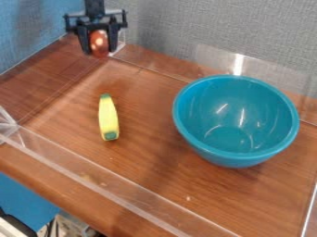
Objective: Put the mushroom in the blue bowl
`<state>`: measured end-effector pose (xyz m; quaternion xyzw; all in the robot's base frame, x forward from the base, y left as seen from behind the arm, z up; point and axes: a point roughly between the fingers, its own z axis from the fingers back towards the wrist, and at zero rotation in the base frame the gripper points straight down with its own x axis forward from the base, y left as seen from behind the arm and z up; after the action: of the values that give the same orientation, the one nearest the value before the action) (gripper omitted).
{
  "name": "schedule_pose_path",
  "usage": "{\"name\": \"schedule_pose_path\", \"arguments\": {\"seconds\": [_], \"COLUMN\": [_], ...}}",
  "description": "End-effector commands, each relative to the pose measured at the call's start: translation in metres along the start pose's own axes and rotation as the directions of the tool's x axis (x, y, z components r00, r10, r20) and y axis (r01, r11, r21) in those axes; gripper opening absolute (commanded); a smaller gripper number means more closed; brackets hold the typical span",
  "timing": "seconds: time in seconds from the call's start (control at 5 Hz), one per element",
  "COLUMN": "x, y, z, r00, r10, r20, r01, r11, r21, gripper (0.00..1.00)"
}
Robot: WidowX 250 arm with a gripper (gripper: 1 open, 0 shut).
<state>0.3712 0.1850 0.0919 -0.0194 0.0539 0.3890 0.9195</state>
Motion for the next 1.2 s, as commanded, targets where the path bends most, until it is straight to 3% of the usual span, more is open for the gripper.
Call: {"name": "schedule_pose_path", "arguments": {"seconds": [0.0,0.6,1.0], "x": [-0.013,-0.006,-0.033], "y": [0.006,0.006,-0.001], "z": [0.042,0.044,0.075], "r00": [0.995,0.996,0.994], "r10": [0.04,0.01,-0.026], "r20": [0.093,0.091,0.103], "r01": [-0.036,-0.004,0.036], "r11": [0.998,0.998,0.995], "r21": [-0.045,-0.067,-0.098], "gripper": [0.0,0.0,0.0]}}
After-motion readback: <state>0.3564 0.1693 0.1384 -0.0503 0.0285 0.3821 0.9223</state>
